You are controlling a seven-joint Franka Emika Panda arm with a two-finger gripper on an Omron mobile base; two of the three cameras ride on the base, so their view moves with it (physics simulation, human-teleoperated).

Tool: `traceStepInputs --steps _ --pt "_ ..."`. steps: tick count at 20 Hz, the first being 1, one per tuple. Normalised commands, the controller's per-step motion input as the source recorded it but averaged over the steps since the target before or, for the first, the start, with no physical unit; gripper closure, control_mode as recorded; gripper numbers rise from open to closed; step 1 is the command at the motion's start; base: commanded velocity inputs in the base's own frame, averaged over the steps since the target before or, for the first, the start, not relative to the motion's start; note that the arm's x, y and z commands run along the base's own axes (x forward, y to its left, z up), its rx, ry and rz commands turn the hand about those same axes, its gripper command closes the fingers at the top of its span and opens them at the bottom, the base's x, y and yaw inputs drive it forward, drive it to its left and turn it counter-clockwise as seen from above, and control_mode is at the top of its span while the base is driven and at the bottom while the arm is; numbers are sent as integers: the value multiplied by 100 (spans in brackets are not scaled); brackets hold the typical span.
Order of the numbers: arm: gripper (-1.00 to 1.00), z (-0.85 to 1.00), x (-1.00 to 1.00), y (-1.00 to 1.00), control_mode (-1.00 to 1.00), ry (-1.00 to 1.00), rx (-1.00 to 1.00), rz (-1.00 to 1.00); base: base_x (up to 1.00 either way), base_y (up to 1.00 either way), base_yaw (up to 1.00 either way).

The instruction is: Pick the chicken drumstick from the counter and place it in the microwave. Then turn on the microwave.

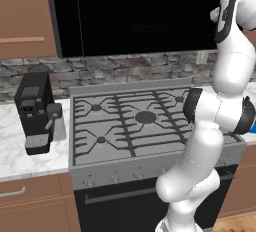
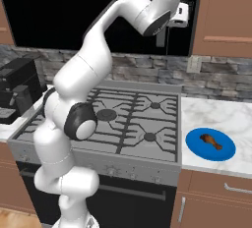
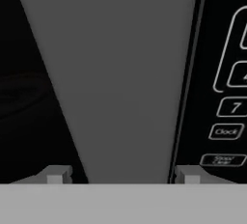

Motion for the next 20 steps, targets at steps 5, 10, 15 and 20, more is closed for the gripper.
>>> traceStepInputs --steps 5,10,15,20 --pt "100 -9 9 0 -100 -1 0 0 0 0 0" --pt "100 -3 -7 3 -100 -10 0 0 0 0 0" --pt "100 -1 -42 -1 -100 -15 0 0 0 0 0" --pt "100 0 -62 -7 -100 -13 0 0 0 0 0"
